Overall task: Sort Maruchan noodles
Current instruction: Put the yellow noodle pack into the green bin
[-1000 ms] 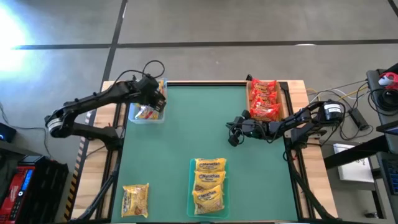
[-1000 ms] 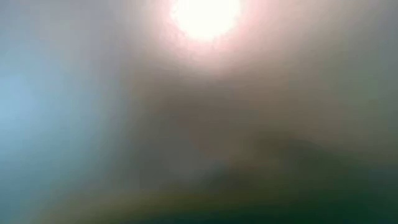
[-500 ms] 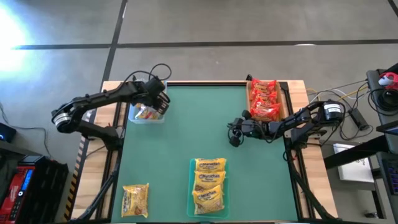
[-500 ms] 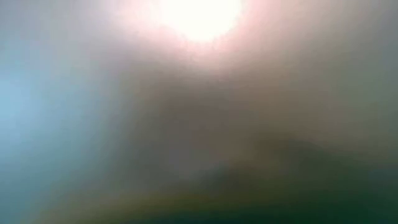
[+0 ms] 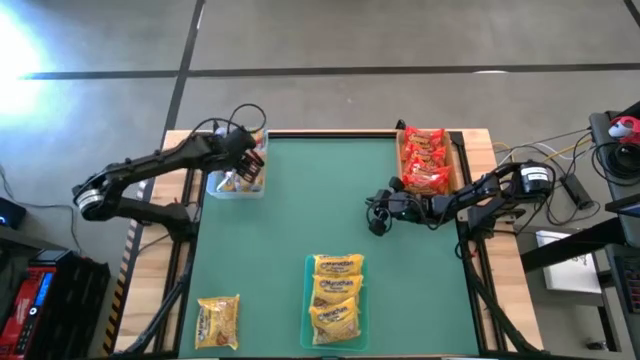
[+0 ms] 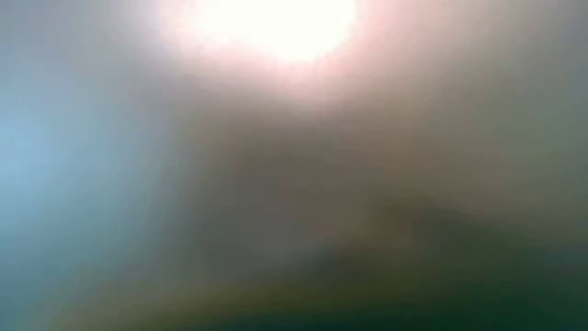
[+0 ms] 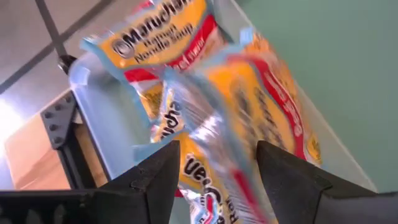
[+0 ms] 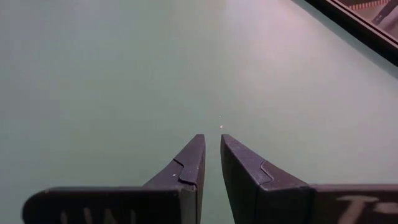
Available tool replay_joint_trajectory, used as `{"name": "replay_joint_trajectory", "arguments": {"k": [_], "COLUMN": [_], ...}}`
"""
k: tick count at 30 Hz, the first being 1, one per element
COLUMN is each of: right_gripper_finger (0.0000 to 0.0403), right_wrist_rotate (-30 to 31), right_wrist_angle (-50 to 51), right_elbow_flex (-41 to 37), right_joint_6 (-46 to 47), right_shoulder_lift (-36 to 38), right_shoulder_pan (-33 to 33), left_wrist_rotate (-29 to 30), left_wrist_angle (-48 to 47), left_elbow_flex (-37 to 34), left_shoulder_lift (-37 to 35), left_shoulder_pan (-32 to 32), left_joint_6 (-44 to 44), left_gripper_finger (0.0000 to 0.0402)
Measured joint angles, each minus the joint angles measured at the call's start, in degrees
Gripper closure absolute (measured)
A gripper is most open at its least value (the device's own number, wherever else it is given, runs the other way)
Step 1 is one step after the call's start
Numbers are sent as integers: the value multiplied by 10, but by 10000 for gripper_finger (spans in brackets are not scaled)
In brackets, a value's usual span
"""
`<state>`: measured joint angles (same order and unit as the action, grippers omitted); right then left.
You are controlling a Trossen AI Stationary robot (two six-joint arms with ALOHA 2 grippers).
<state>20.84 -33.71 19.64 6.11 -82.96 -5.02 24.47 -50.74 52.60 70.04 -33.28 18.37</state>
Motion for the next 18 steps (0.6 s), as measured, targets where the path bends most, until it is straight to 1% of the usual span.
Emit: {"name": "replay_joint_trajectory", "arguments": {"k": [3, 6, 8, 10, 12, 13, 18], "right_gripper_finger": [360, 360, 360, 360, 360, 360, 360], "right_wrist_rotate": [0, 0, 0, 0, 0, 0, 0], "right_wrist_angle": [0, 0, 0, 0, 0, 0, 0], "right_elbow_flex": [0, 0, 0, 0, 0, 0, 1], "right_joint_6": [-1, -1, -1, -1, -2, -1, -2], "right_shoulder_lift": [0, 0, 0, 0, 0, 0, 0], "right_shoulder_pan": [0, 0, 0, 0, 0, 0, 0], "left_wrist_rotate": [1, -9, -59, -122, -161, -167, -154], "left_wrist_angle": [-1, -15, -26, -22, -13, -6, 32], "left_elbow_flex": [0, 0, 0, -1, -2, -2, -2], "left_shoulder_lift": [-35, -73, -96, -115, -129, -134, -125], "left_shoulder_pan": [0, 7, 22, 48, 92, 121, 303], "left_joint_6": [3, 29, 56, 84, 119, 141, 269], "left_gripper_finger": [203, 203, 203, 203, 203, 203, 203]}}
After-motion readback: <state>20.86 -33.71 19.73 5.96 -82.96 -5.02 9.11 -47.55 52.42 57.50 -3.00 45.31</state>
